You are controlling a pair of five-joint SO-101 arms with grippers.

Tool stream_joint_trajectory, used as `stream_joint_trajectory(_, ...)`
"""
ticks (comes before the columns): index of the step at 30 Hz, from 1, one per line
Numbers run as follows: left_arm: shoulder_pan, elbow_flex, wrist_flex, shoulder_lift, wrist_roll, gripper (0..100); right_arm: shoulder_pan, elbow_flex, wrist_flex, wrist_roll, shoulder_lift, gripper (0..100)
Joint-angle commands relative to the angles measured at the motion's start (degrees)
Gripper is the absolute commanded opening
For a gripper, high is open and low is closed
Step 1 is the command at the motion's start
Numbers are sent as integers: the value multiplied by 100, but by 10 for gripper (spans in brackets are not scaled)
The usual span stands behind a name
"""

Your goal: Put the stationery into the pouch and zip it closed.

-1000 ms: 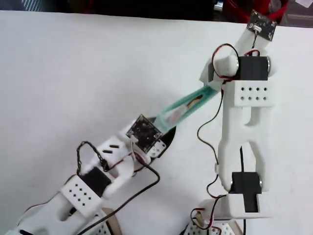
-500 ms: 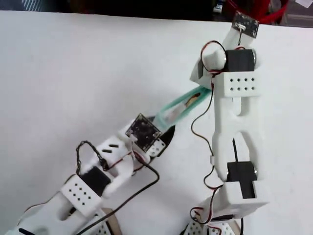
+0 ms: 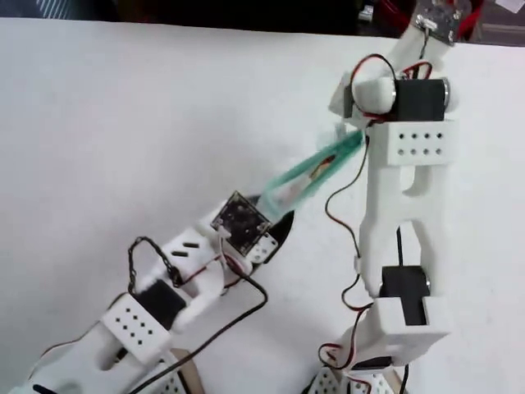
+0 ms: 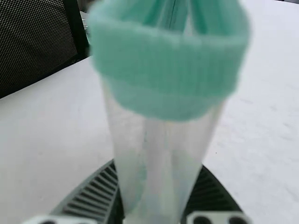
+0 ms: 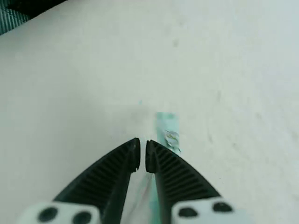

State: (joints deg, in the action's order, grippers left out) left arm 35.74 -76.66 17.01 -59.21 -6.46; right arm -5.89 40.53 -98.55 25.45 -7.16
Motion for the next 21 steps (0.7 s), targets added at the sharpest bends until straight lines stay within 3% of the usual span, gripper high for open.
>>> stream_joint_trajectory(1,-31,44,-88,40,-18,120,84,431,4,18,66,19)
stream_joint_trajectory(8,-251,70,-97,4,-26,120,92,545,4,-35,602,19)
stream_joint_trajectory(16,-330,70,-264,31,-18,120,725,-53,-4,-1152,1367,23)
stream_joint_trajectory(21,-330,70,-264,31,-18,120,242,-1222,4,-2470,1552,24)
